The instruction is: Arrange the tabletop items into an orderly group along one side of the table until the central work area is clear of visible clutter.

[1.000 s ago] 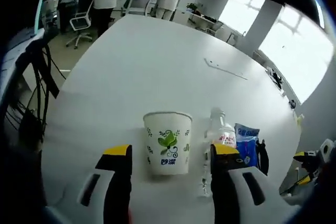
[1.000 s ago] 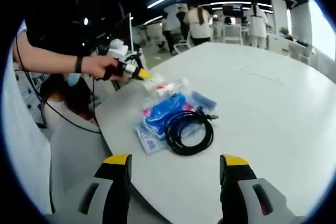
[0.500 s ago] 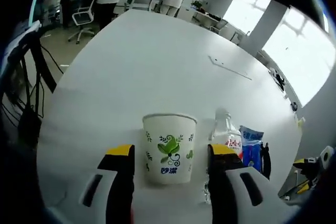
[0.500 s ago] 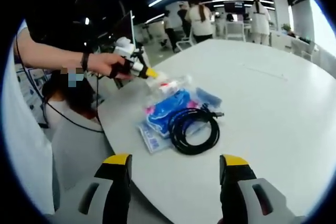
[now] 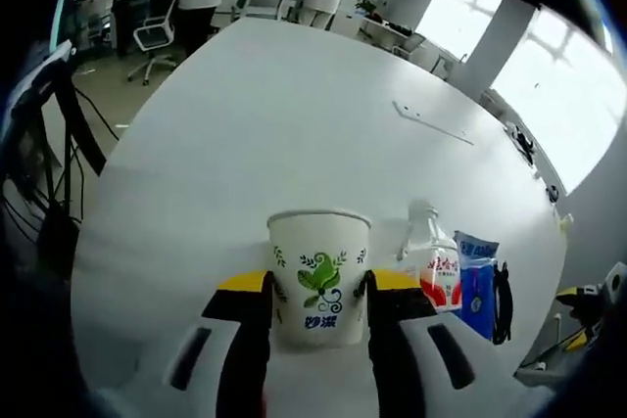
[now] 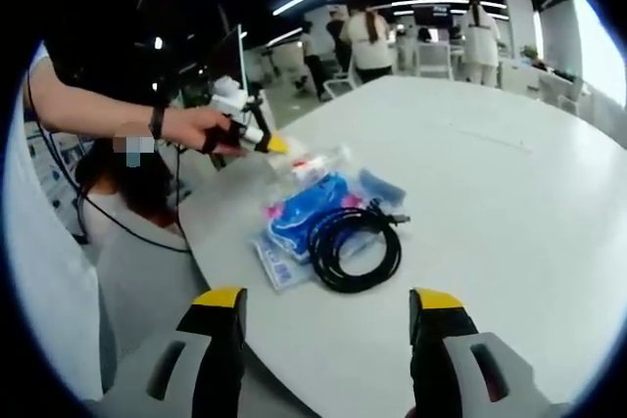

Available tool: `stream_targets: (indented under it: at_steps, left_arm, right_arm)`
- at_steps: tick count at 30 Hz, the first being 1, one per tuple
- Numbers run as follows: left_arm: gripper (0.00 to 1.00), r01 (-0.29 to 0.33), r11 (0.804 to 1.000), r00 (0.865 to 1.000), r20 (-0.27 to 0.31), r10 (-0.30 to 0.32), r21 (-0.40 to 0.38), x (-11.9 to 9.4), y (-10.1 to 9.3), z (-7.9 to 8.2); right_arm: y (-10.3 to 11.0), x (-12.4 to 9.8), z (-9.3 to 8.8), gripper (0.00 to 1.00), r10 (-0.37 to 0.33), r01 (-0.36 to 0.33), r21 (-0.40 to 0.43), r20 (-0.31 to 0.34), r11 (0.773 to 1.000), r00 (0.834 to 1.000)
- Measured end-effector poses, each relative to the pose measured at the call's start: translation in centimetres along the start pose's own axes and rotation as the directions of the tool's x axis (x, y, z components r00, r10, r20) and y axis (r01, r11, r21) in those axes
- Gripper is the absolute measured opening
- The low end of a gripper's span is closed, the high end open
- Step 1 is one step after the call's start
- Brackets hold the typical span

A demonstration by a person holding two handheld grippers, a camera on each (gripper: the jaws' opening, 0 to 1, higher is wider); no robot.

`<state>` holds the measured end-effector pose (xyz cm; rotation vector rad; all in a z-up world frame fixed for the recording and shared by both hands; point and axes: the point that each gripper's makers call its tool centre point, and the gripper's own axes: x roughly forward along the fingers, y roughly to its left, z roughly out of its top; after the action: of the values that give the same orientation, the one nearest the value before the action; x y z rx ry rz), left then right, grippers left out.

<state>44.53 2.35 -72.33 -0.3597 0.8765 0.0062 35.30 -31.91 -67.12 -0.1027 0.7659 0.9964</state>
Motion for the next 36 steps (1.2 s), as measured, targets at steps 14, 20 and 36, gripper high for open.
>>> stream_targets:
  at_steps: [14, 20, 36]
  left_arm:
    - [0.38, -0.045, 0.998, 0.996, -0.074, 0.048, 0.042, -1.1, 1.0, -3.9]
    - [0.39, -0.024, 0.999, 0.996, -0.082, 0.028, 0.044, -1.2, 0.4, -4.7]
    - [0.38, -0.024, 0.999, 0.996, -0.087, 0.027, 0.034, -2.7, 0.7, -6.6]
  right_arm:
    - [0.3, 0.0, 0.3, 0.66, 0.001, -0.001, 0.007, 0.03, 1.0, 1.0]
    - [0.4, 0.0, 0.5, 0.66, 0.011, -0.011, 0.001, 0.037, 1.0, 0.999]
    - [1.2, 0.7, 0.6, 0.67, 0.039, -0.039, 0.003, 0.041, 0.999, 0.998]
